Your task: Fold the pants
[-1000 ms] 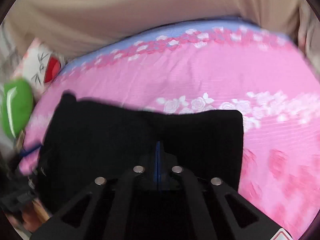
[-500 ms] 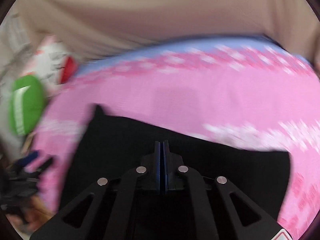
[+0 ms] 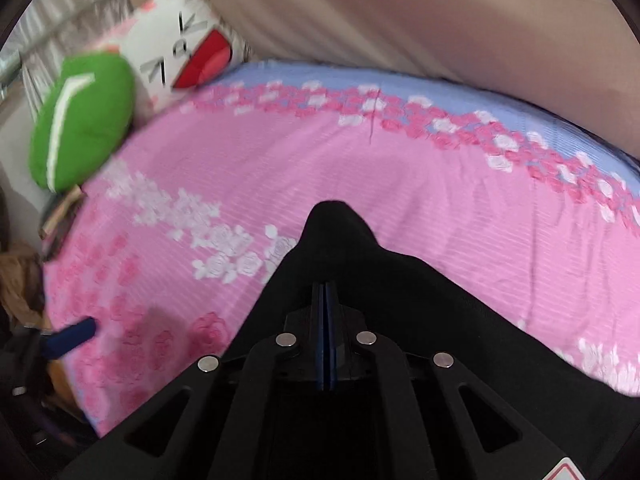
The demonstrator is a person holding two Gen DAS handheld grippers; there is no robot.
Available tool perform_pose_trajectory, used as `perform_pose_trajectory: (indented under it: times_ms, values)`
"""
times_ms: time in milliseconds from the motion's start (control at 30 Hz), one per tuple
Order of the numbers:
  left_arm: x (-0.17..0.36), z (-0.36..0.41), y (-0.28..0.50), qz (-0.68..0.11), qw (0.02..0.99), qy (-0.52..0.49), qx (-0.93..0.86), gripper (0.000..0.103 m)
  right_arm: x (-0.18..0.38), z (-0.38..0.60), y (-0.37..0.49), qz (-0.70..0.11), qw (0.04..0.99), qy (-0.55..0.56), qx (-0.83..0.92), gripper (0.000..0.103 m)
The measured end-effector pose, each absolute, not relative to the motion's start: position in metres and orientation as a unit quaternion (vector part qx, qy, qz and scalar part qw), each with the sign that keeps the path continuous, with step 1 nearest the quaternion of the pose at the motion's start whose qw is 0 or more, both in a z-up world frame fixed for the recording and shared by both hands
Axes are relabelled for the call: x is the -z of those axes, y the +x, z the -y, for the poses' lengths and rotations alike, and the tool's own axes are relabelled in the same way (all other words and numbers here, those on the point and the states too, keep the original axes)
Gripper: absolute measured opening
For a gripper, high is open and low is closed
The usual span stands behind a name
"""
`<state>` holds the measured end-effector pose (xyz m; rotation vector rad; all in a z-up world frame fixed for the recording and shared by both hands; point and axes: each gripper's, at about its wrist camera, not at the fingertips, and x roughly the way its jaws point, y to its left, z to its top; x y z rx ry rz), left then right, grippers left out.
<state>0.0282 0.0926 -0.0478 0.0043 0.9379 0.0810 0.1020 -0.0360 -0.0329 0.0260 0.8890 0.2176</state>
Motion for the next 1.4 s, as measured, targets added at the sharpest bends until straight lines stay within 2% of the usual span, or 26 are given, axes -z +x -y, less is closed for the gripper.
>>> perform_pose_trajectory:
  times_ms: [167, 367, 400, 467, 533, 833, 933, 967, 1100, 1400]
  values:
    - [0.049, -0.086, 0.027, -0.452, 0.891, 0.008, -0.034, 0.092, 0.008, 0.100, 0.032, -0.379, 0.922, 0.055, -0.049, 0.004]
    - [0.037, -0.070, 0.024, -0.436, 0.899, 0.011, -0.025, 0.092, 0.007, 0.198, -0.038, -0.376, 0.919, 0.075, 0.091, 0.007]
    - [0.033, -0.067, 0.022, -0.432, 0.902, 0.009, -0.020, 0.092, 0.007, 0.210, -0.047, -0.373, 0.918, 0.084, 0.104, 0.010]
    - [0.022, -0.058, 0.016, -0.417, 0.909, 0.011, -0.009, 0.097, 0.011, 0.239, -0.068, -0.370, 0.913, 0.111, 0.130, 0.039]
    - [0.018, -0.049, 0.013, -0.411, 0.911, 0.018, -0.001, 0.097, 0.016, 0.255, -0.080, -0.369, 0.911, 0.132, 0.128, 0.047]
    - [0.019, 0.016, -0.005, -0.433, 0.890, 0.022, 0.142, 0.098, 0.061, 0.246, -0.067, -0.421, 0.890, 0.173, 0.035, 0.048]
    - [0.021, 0.035, -0.015, -0.437, 0.876, 0.028, 0.201, 0.098, 0.056, 0.249, -0.064, -0.419, 0.885, 0.201, -0.015, 0.020]
    - [0.023, 0.045, -0.020, -0.439, 0.869, 0.037, 0.223, 0.098, 0.052, 0.253, -0.062, -0.416, 0.883, 0.216, -0.033, 0.016]
    - [0.030, 0.075, -0.033, -0.430, 0.862, 0.067, 0.262, 0.098, 0.033, 0.258, -0.057, -0.397, 0.876, 0.258, -0.094, 0.014]
    - [0.043, 0.142, -0.054, -0.377, 0.862, 0.148, 0.304, 0.098, -0.001, 0.237, -0.026, -0.408, 0.869, 0.248, -0.125, 0.014]
